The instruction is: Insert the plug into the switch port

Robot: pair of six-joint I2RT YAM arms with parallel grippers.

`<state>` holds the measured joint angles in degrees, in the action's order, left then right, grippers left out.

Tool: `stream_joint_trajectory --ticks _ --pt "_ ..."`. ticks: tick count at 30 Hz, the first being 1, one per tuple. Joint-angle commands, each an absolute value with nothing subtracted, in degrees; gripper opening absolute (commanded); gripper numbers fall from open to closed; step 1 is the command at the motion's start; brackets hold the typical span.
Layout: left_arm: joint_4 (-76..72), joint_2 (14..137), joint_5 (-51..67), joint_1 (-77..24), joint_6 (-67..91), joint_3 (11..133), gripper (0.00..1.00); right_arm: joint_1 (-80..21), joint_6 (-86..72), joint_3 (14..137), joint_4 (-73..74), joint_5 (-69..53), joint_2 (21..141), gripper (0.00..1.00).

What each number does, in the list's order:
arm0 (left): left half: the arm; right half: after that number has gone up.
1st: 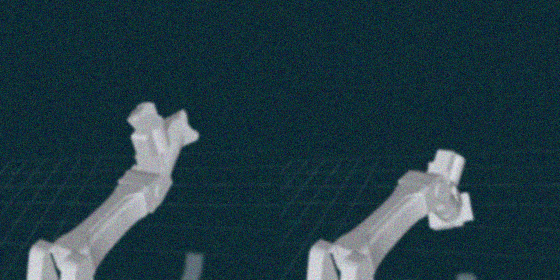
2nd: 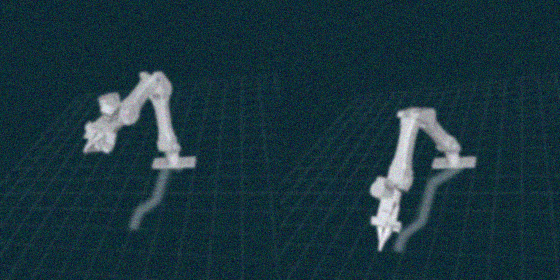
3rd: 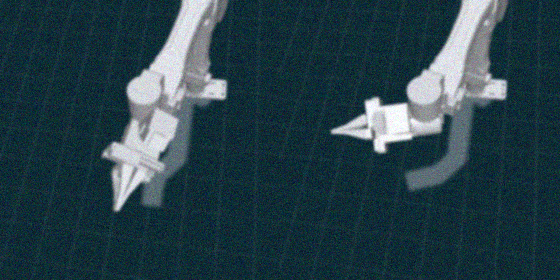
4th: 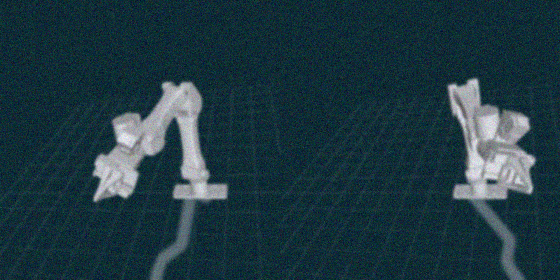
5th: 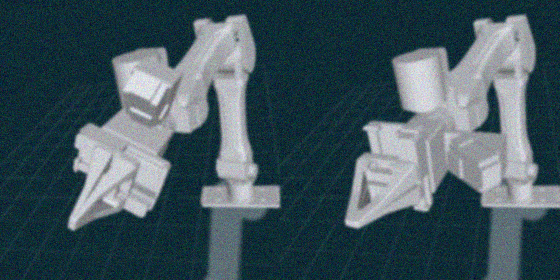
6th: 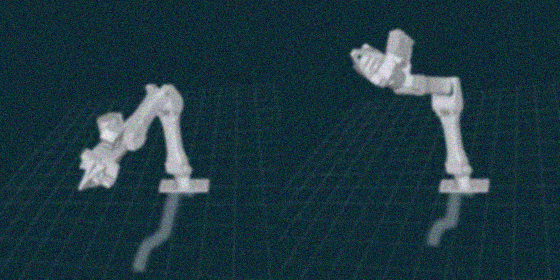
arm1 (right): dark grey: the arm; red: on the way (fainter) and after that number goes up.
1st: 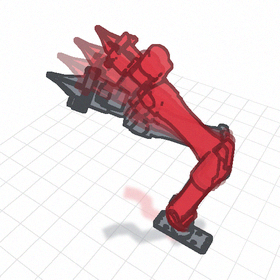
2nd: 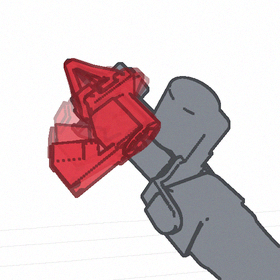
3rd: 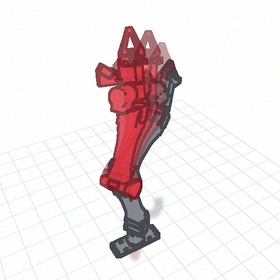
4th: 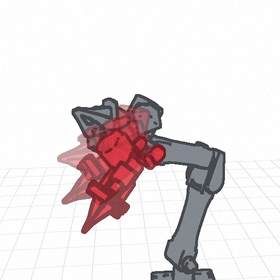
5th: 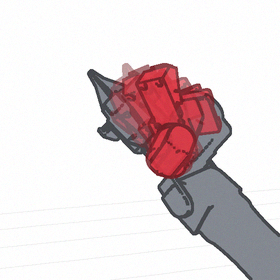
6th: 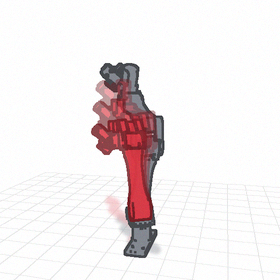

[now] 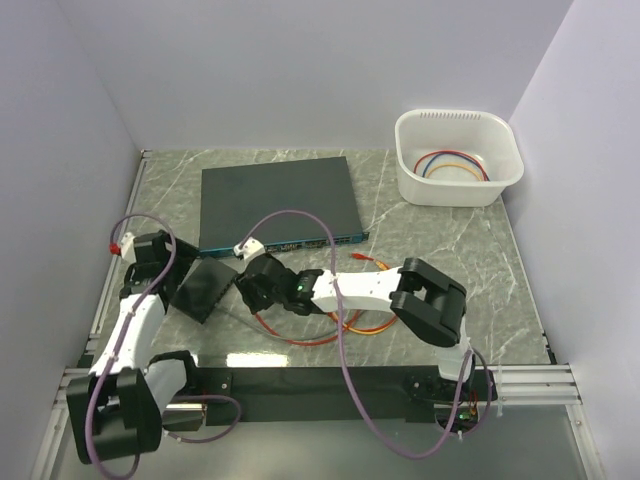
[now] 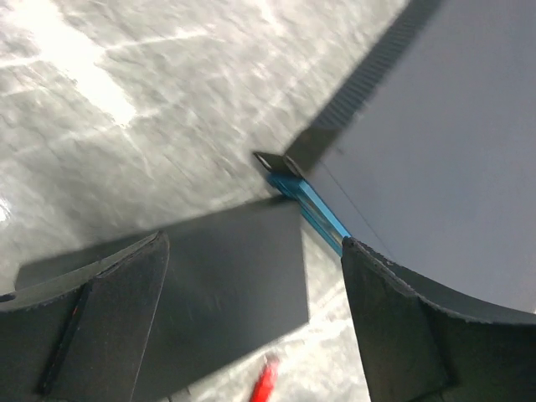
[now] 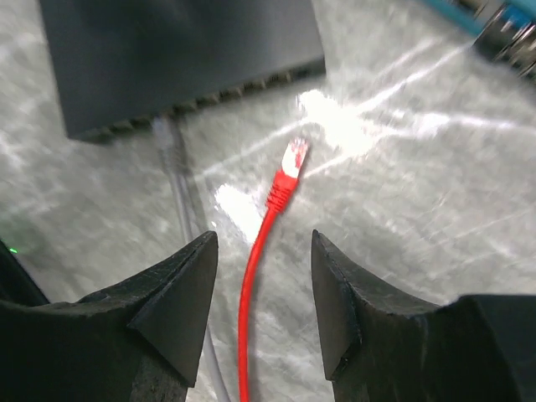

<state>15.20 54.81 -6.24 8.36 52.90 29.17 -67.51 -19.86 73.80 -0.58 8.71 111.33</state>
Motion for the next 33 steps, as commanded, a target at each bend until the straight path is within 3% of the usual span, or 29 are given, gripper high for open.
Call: stream_joint_trajectory --ticks 1,20,29,33 --pt "8.36 58.26 -1.24 11.51 51.85 26.91 0.9 -67.85 -20.83 77.34 2.55 8.35 112.23 0.55" --pt "-6.68 65.56 1.05 12.39 50.54 21.27 0.88 -67.5 -22.32 87.89 8.88 10.55 124.89 0.38" --pt "-11.06 69.78 4.13 12.48 47.64 21.44 0.86 -67.32 -22.41 86.75 8.35 10.81 125.33 0.11" --pt "-13.79 72.5 6.85 12.48 45.1 21.97 0.85 -67.24 -21.36 84.73 5.9 10.28 124.19 0.06"
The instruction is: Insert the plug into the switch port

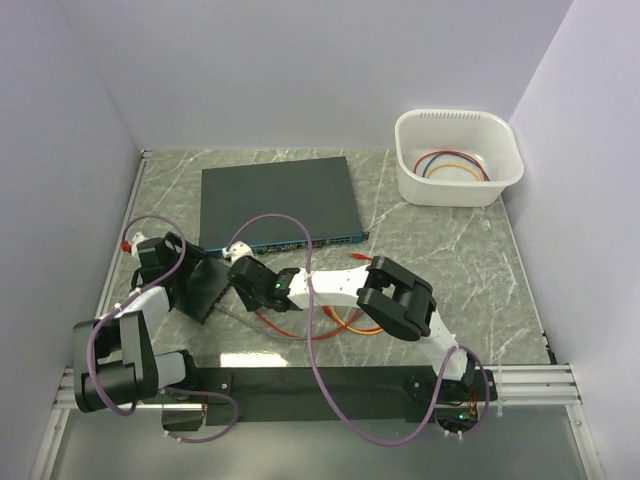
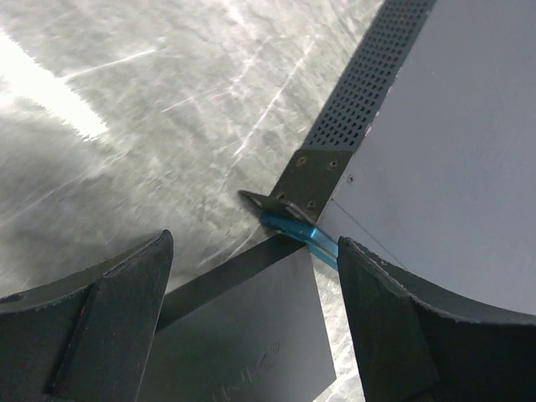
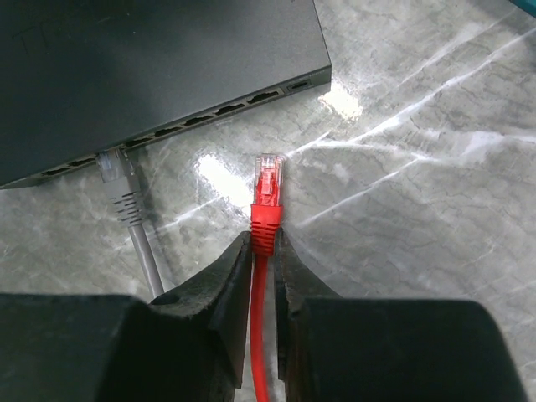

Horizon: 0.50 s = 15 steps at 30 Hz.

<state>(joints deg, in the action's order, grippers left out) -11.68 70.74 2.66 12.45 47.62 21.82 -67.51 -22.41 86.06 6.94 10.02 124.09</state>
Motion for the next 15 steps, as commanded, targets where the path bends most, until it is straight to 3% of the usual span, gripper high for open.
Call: stream_joint_trajectory --ticks 1,15 --pt "-14.41 73.81 8.42 12.48 44.74 22.32 0.85 -67.32 -21.1 84.12 5.45 10.2 123.93 0.05" --pt "-16.7 73.3 11.6 9.93 44.12 21.27 0.82 -67.59 -18.9 89.11 5.01 8.44 123.84 0.0"
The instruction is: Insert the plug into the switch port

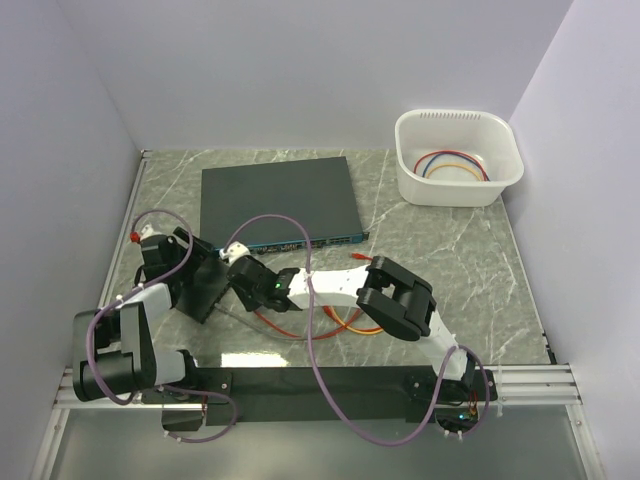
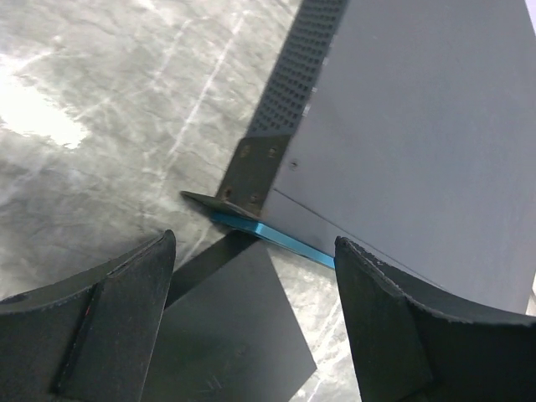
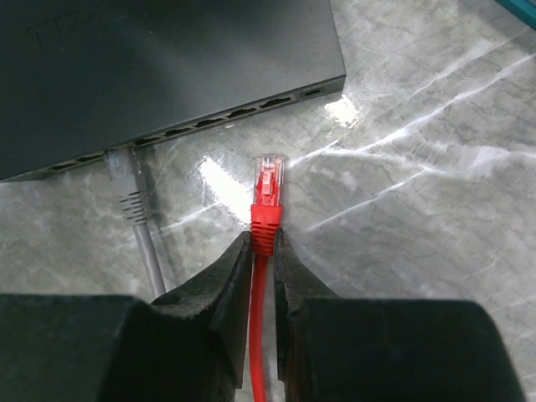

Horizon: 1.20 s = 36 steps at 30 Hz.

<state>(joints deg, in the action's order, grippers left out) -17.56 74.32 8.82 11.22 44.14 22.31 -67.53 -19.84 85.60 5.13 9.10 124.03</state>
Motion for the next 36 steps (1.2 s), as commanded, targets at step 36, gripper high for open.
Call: stream_joint_trajectory --ticks 36 --pt "-15.03 74.71 7.12 6.86 43.33 23.12 0.81 -70.4 -20.04 93.69 8.52 8.61 124.89 0.0"
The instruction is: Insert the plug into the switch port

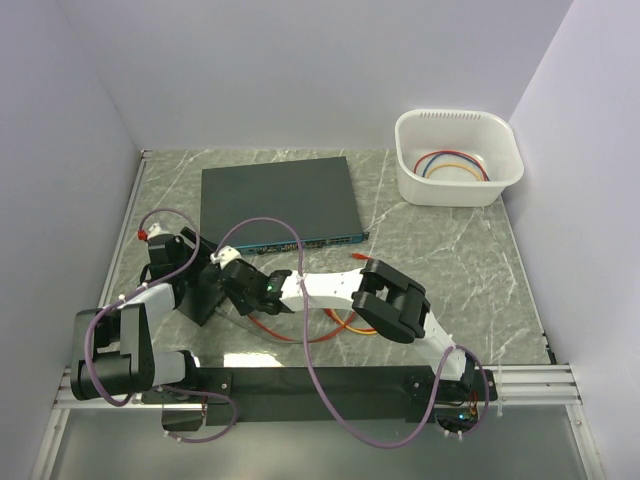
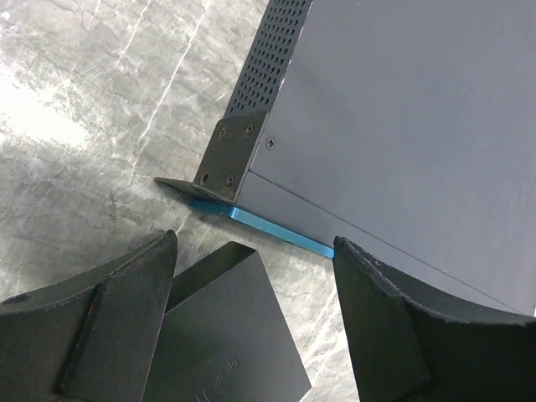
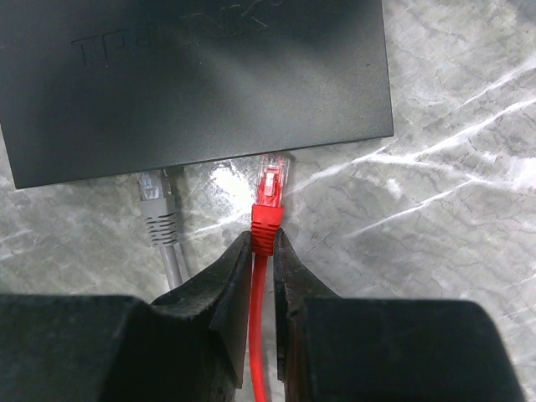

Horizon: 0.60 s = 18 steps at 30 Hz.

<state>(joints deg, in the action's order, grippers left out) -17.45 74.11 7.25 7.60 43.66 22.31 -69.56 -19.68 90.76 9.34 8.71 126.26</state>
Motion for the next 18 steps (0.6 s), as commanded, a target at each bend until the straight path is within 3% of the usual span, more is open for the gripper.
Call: stream_joint_trajectory --ticks 1,18 --pt "-14.94 74.71 6.86 6.68 43.42 23.12 0.81 -70.49 -20.13 93.95 8.7 8.7 124.89 0.0" --pt "-14.33 75.15 5.54 5.98 43.33 23.64 0.81 -71.63 -21.36 92.98 9.93 10.55 123.4 0.0"
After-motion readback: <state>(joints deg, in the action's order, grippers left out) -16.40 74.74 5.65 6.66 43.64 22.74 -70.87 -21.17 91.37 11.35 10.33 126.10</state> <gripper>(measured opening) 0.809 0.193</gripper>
